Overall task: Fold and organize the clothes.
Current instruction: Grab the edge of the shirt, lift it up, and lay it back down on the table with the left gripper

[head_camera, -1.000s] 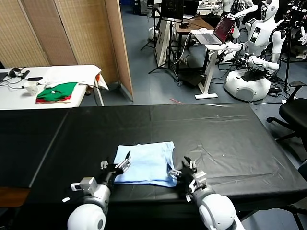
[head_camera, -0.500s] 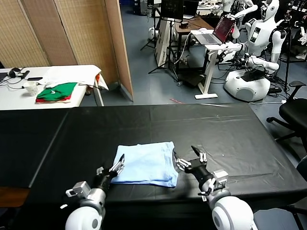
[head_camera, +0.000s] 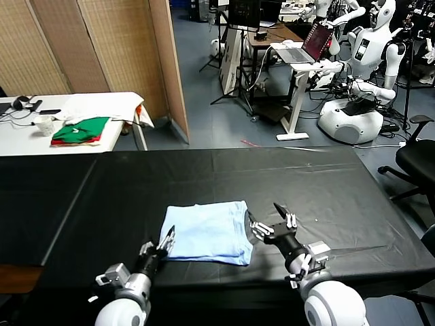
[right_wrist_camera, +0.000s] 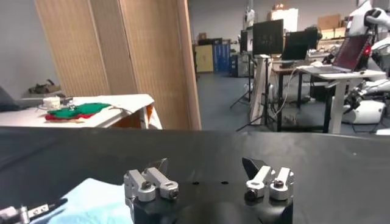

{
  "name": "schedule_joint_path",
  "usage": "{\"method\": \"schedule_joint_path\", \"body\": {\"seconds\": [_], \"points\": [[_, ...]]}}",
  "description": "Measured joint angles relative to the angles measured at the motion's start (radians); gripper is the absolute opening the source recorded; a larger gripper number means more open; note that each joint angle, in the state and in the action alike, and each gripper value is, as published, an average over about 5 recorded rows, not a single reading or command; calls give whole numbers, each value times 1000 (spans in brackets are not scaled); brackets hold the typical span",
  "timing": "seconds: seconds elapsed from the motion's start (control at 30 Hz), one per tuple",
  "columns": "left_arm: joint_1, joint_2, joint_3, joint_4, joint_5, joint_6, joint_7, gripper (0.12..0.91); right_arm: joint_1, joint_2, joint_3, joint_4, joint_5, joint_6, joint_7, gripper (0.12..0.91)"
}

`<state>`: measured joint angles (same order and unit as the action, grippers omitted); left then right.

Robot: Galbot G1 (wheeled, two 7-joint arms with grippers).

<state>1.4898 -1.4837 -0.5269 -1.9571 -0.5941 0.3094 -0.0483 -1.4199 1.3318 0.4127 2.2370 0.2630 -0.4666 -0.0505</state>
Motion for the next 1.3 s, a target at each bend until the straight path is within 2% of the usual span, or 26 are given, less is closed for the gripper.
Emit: {"method": "schedule_joint_path", "body": {"seconds": [0.2,0.23,0.3,0.6,0.77,1.1,1.3], "points": [[-12,-2,-6,7,-109,35,-29,245,-2,7,2,4,-2,5,-1,907],[-12,-2,-6,4,-112,37,-33,206,-4,8,4,5,-2,6,-1,907],[-12,1,-4,-4,-93,39,-38,177,-8,8,10,6,-3,9,-1,907],[6,64,1,-68,197,16,-39,181,-34,3,60,-20,-5,18,0,907],[19,148,-48,-97,281,-11,-36,181,-30,-2,74,-44,-4,18,1,907],[79,383,-255,-74,357,-49,-32,181,-11,2,48,-91,-6,17,2,907],[136,502,-395,-98,460,-88,-33,181,-7,14,30,-114,-6,23,1,907]]}}
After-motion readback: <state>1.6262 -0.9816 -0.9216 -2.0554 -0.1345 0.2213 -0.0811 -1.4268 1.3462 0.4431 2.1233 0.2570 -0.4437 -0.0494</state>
